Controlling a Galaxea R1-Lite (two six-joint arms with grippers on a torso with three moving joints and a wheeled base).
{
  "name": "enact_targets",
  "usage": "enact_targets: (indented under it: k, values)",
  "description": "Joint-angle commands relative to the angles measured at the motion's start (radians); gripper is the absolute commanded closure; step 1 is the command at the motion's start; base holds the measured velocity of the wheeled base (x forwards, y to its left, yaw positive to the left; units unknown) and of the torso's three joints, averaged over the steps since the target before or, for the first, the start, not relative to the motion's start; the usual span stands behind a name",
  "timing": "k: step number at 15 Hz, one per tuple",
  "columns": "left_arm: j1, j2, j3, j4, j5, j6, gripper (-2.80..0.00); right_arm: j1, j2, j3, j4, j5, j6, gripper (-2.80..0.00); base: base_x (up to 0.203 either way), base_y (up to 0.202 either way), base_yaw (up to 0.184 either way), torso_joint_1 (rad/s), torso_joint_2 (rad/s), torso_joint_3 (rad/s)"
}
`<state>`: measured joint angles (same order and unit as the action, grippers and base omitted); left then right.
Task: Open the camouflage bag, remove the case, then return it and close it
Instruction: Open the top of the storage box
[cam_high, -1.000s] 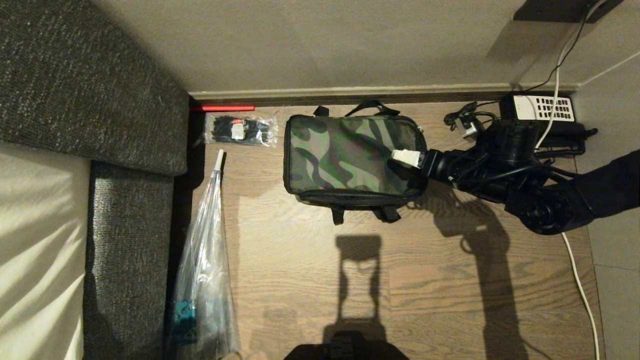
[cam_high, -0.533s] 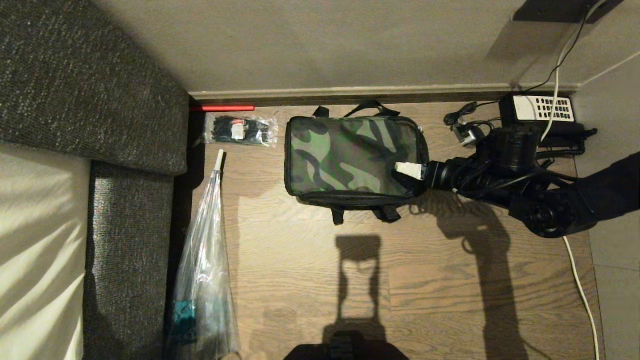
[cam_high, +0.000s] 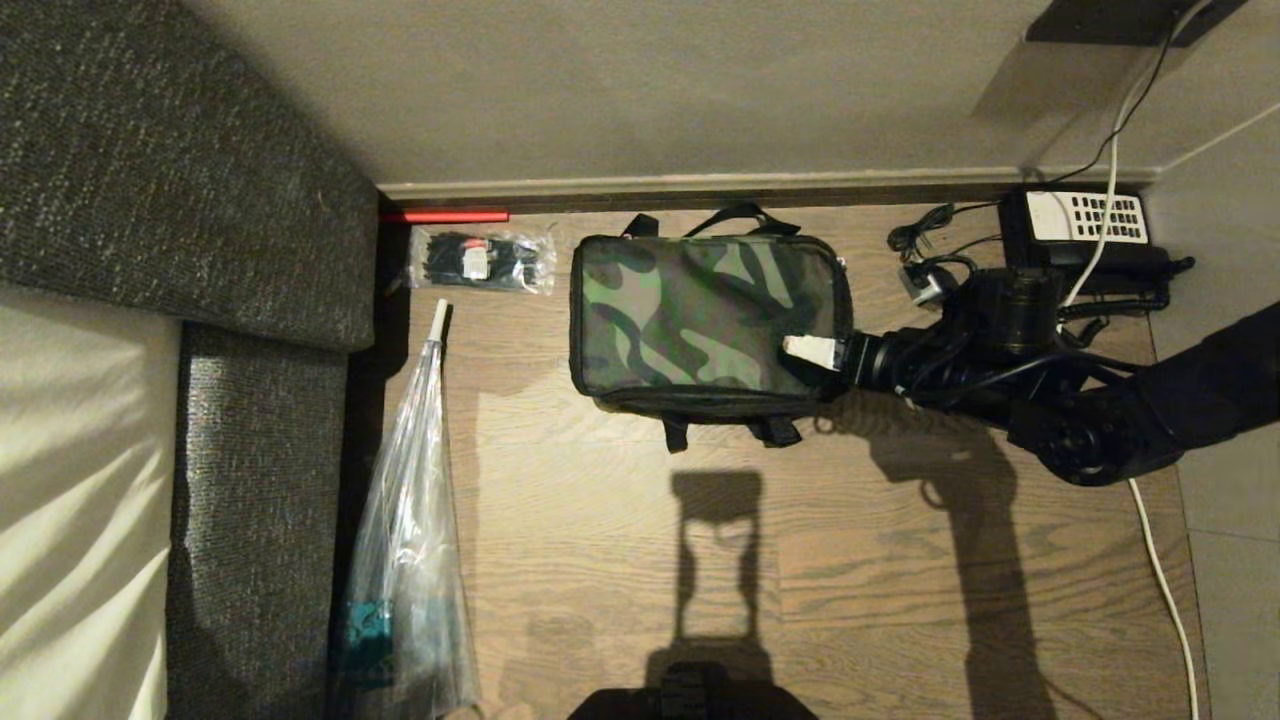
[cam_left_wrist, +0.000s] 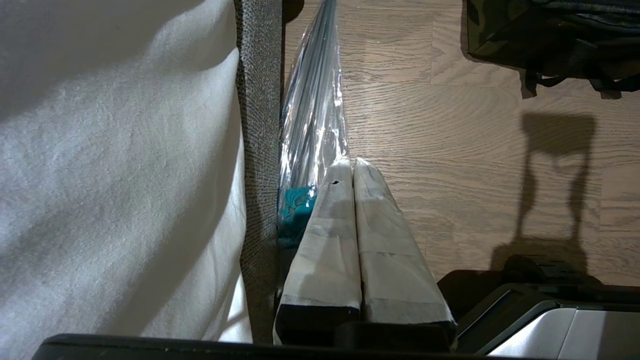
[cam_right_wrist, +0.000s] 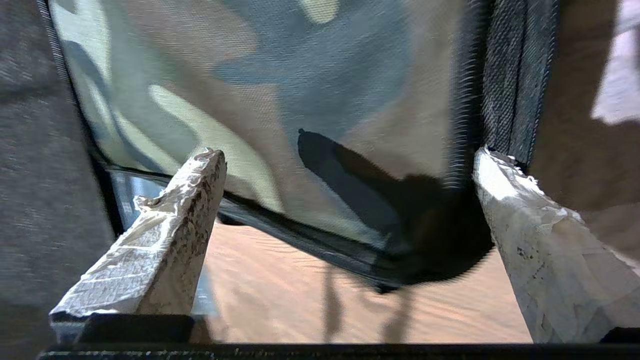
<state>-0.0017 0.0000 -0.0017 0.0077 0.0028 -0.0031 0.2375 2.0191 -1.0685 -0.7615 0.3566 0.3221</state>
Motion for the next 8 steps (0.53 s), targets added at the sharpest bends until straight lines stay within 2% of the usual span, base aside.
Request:
enact_targets:
  k: [1,8]
  values:
    - [0.000,-0.002,0.000,0.000,0.000,0.000,0.00,0.016,0.006,-0.007,-0.010,0.002,0.056,-2.80,0.000,0.000,0.000,0.000,0.00,0.000]
    - [0.000,-0.002,0.000,0.000,0.000,0.000,0.00,0.034,0.001,-0.021,-0.014,0.000,0.108,-2.80,0.000,0.000,0.000,0.000,0.00,0.000]
